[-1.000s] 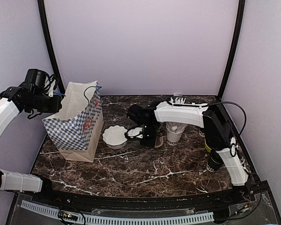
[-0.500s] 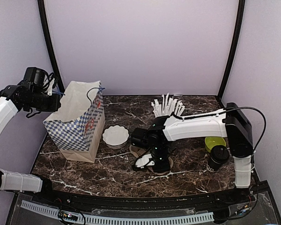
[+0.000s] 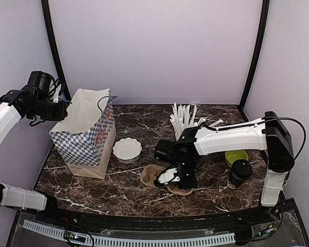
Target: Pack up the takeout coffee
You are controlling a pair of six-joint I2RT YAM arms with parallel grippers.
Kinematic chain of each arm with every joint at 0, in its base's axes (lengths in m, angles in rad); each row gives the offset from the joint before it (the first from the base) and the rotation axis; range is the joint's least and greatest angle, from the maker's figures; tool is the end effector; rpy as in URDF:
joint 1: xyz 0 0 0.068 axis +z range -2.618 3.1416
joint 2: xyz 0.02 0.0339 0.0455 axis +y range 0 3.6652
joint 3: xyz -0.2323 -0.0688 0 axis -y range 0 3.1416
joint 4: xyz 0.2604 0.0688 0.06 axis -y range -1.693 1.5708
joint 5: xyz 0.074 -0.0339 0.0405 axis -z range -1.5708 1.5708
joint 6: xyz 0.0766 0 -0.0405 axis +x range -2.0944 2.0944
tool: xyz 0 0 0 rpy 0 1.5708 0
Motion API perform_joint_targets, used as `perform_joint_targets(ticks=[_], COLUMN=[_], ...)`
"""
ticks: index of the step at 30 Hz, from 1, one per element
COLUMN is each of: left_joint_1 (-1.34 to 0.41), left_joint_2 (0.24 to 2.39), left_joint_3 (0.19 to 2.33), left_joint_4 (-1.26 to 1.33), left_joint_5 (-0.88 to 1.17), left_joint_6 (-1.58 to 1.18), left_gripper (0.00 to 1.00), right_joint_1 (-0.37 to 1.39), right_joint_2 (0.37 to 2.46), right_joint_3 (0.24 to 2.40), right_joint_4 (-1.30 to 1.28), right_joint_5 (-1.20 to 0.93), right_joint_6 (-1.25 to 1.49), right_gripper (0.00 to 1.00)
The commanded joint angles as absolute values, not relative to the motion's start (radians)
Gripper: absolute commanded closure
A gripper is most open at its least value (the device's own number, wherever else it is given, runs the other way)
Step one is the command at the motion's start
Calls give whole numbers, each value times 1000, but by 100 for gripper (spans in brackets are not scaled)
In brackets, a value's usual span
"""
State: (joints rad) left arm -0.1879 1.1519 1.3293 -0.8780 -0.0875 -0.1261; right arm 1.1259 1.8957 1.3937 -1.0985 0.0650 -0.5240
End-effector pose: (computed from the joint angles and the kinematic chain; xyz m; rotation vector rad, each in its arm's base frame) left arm 0.2824 -0.0469 0.3338 0.0239 2.2689 -0.0668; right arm 0.1538 0.3109 0.1106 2.3004 -2.1232 0.1110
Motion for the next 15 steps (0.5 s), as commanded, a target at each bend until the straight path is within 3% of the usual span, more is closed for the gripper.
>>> perform_joint_targets(ticks=[1,11,15], left_joint_1=[-183,-183,-183], left_joint_2=[1140,1129,1137], left_joint_3=[1376,1359,1357], left_joint_4=[-916,-911,-905], left_joint_5=[-95,-112,-108], left_joint_6=[-115,-110,-110], left_gripper=[100,100,100], right_joint_1=[1092,970,972], right_joint_2=[1849,1770,1714], right_joint_3=[1335,1263,1338], right_joint_4=[-1071,-1074,-1135], right_joint_5=[122,156,7], right_joint_6=[-543,-557,-603], right_gripper=[98,94,84])
